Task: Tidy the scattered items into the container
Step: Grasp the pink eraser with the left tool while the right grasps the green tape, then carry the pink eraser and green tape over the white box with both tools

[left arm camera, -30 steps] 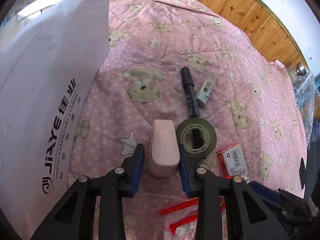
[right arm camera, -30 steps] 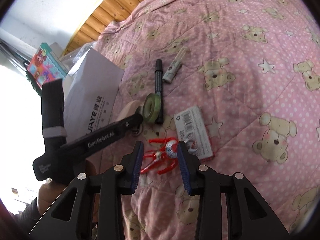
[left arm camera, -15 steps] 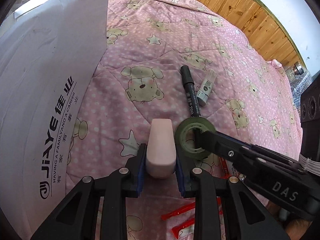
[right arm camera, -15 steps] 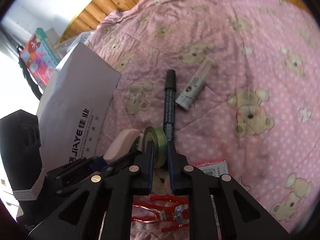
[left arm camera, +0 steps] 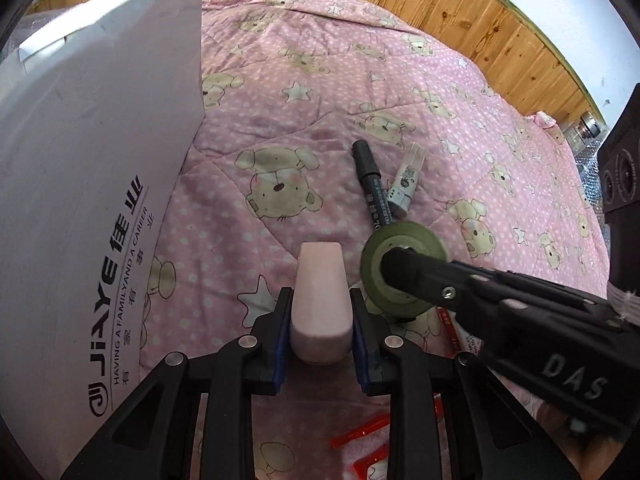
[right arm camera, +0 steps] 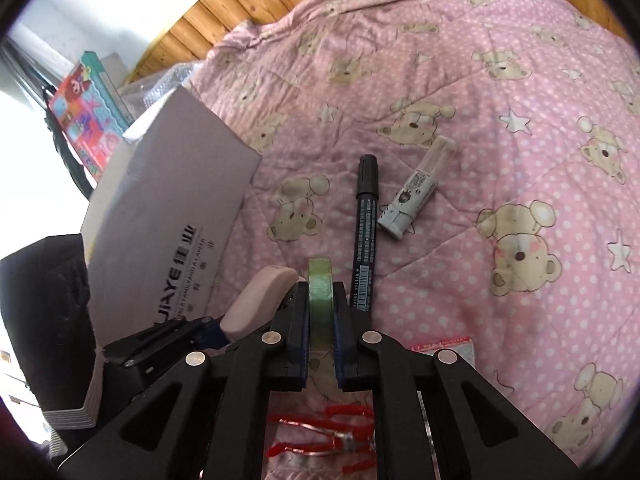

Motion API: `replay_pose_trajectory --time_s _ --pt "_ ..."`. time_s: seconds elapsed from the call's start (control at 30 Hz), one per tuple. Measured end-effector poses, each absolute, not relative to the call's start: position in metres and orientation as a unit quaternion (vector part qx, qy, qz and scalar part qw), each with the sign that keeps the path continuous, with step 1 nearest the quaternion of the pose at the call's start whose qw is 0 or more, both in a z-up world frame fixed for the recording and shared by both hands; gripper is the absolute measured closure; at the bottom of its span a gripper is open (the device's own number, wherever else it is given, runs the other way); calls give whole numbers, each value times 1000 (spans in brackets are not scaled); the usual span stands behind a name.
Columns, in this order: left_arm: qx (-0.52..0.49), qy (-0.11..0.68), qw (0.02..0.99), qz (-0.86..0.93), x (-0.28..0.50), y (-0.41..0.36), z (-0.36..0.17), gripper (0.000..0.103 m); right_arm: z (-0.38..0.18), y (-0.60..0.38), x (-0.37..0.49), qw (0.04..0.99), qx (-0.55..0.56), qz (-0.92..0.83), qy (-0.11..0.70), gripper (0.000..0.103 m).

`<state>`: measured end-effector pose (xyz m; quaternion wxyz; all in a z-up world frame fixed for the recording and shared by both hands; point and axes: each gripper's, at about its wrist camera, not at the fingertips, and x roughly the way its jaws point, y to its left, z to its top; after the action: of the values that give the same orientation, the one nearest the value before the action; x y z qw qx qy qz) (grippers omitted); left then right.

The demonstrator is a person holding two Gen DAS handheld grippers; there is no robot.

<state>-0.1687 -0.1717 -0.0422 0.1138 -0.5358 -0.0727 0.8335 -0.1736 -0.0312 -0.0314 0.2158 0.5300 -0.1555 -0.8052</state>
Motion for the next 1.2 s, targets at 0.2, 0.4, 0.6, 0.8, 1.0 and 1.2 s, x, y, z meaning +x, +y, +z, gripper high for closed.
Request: replay_pose_trajectory --time_s 0.2,0.4,0.6,0.8,1.0,1.2 --pt "-532 -62 120 836 -160 -165 -30 76 -16 -22 -159 207 519 -813 -163 92" --pt "-530 -49 119 838 -148 -156 -12 76 -2 -15 -140 203 508 -820 -172 92" --pt "-514 -40 125 848 -126 -149 9 76 16 -7 -116 201 491 -829 -176 92" --pt "-497 -35 135 856 -103 -143 29 76 32 0 -92 200 475 -837 -185 92" --pt "-481 -33 143 865 -79 -141 48 76 50 1 -65 201 458 -846 -185 92" --pt "-465 -33 146 873 -56 -144 63 76 65 -1 -43 202 444 -854 -178 92"
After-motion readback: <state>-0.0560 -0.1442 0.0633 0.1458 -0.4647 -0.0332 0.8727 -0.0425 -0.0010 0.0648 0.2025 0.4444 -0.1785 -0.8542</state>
